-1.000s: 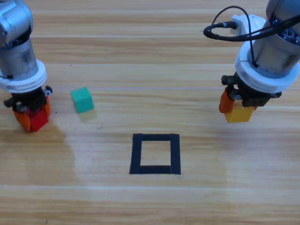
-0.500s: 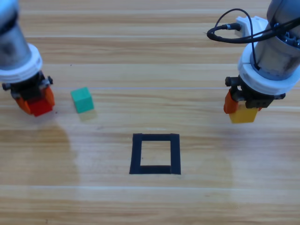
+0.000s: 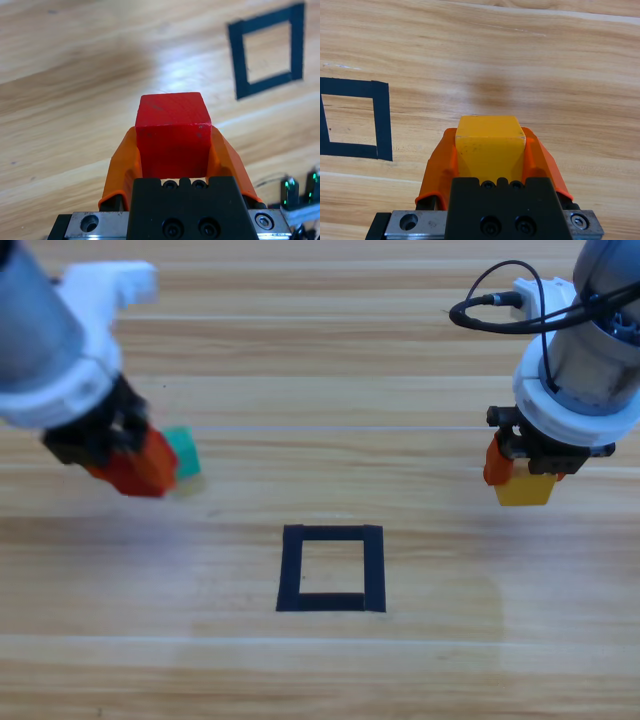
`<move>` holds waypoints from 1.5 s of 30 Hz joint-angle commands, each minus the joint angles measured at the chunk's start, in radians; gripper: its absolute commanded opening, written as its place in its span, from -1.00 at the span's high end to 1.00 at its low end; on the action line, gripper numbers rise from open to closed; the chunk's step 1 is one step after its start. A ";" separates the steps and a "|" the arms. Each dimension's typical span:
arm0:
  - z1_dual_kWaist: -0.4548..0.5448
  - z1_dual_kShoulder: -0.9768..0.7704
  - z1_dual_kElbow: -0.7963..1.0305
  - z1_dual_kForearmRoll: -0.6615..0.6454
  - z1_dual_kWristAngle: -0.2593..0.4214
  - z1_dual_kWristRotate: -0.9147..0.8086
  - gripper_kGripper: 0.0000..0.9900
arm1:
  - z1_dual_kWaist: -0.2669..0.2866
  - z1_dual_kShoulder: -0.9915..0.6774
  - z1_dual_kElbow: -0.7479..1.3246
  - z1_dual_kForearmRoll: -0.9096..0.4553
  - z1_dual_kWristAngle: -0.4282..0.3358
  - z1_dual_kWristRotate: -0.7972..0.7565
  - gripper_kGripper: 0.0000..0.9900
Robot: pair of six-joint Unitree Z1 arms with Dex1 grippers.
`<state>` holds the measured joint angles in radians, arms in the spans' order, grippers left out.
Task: Stack the blocks in the rectangular block: red at the bottom, yellow in the middle, green on top
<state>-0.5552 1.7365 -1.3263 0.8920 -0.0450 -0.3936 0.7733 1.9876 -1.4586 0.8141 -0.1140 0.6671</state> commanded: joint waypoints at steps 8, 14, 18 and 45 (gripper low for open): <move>-0.267 0.304 -0.194 0.035 0.059 -0.125 0.95 | 0.021 -0.021 0.020 0.007 -0.001 0.002 0.97; -0.281 0.406 -0.281 0.047 0.079 -0.275 0.95 | 0.021 -0.015 0.015 0.007 0.001 0.002 0.97; -0.281 0.410 -0.301 0.047 0.082 -0.363 0.95 | 0.021 -0.015 0.015 0.005 0.005 0.002 0.97; -0.339 0.518 -0.395 0.108 0.070 -0.528 0.95 | 0.021 -0.001 0.007 0.005 0.007 0.000 0.97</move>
<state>-0.8559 2.2001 -1.7134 0.9893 0.0294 -0.9234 0.7733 1.9876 -1.4586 0.8141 -0.1128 0.6671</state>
